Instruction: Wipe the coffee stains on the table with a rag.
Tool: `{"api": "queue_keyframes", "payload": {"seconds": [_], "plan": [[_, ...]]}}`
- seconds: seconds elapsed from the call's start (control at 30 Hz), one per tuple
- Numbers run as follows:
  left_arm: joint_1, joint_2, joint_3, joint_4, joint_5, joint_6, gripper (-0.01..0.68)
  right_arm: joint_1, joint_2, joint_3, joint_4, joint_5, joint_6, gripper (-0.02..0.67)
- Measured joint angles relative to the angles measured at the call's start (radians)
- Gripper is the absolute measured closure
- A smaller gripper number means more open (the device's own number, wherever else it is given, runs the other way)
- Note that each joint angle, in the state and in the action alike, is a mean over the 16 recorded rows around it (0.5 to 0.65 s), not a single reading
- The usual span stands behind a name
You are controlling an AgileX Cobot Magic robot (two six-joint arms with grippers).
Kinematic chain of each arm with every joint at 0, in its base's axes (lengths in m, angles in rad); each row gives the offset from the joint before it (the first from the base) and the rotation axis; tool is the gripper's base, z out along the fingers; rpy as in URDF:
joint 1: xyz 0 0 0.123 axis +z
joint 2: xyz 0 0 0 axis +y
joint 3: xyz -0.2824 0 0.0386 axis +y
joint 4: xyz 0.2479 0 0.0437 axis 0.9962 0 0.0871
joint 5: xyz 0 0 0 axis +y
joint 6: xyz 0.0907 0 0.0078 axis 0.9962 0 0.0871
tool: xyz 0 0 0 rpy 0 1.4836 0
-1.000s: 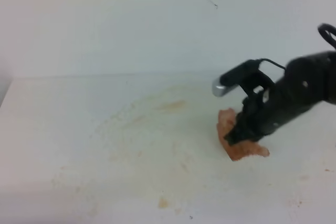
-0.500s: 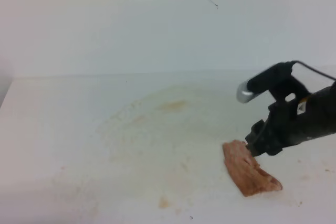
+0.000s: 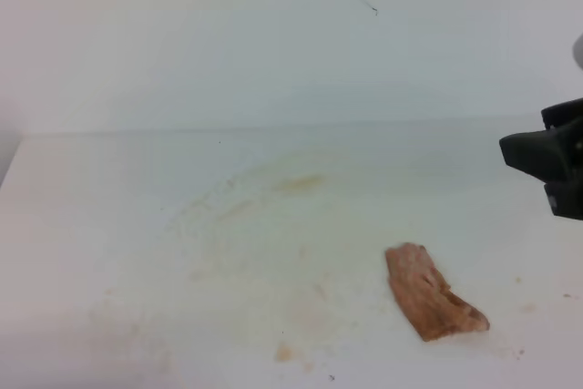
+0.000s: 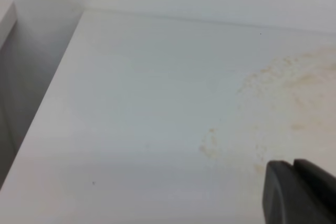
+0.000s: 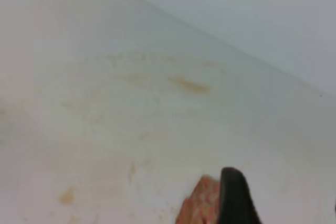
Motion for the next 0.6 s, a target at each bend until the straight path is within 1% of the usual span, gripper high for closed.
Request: {"api": "queue_keyframes", "payload": {"seconds": [0.17,0.3,0.43,0.6], "plan": [[0.0,0.0,0.0,0.0,0.0,0.0,0.672,-0.01,-0.087,0.033,-0.031,-0.032,-0.013,0.262],[0.0,0.0,0.0,0.0,0.0,0.0,0.672,-0.051,-0.198,0.11,-0.058,-0.101,-0.022,0.262],[0.0,0.0,0.0,0.0,0.0,0.0,0.672,-0.126,-0.37,0.24,-0.082,-0.178,-0.029,0.262],[0.0,0.0,0.0,0.0,0.0,0.0,0.672,-0.253,-0.646,0.462,-0.097,-0.257,-0.03,0.262]]}}
